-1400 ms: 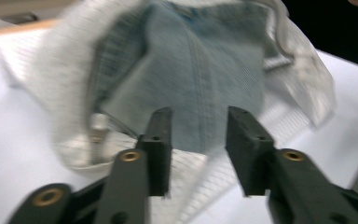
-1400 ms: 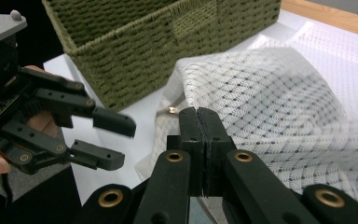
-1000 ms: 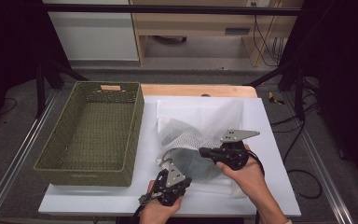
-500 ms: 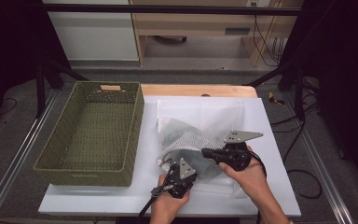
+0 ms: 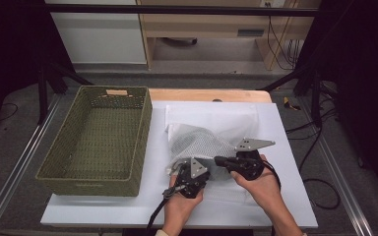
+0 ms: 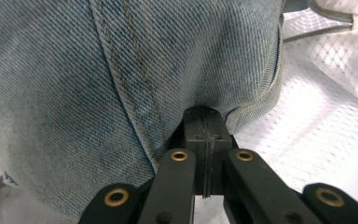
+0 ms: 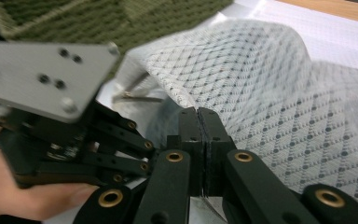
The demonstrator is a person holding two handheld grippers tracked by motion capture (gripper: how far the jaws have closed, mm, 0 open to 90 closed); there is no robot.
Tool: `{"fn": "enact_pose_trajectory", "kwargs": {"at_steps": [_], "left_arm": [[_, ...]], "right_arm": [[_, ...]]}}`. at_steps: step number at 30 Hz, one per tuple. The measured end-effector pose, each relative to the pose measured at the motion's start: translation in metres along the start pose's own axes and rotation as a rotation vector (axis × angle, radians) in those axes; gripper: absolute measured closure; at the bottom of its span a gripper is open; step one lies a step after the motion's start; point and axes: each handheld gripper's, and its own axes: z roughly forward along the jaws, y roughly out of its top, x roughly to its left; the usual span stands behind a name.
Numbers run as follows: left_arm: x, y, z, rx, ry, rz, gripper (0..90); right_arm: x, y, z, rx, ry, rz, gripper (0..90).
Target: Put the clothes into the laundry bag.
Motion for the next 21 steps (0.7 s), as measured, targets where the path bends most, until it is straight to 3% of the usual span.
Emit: {"fn": "enact_pose_trajectory", "kwargs": {"at_steps": [4, 21], "left_arm": [[0.000, 0.005, 0.001, -0.008, -0.001, 0.003, 90.0], [0.009, 0.021, 0.009, -0.027, 0.017, -0.010, 90.0]], "right_arm": [[-0.002, -0.005, 0.005, 0.007, -0.027, -0.008, 89.9], [-0.005, -0.006, 0.001, -0.009, -0.014, 0.010, 89.9]]}}
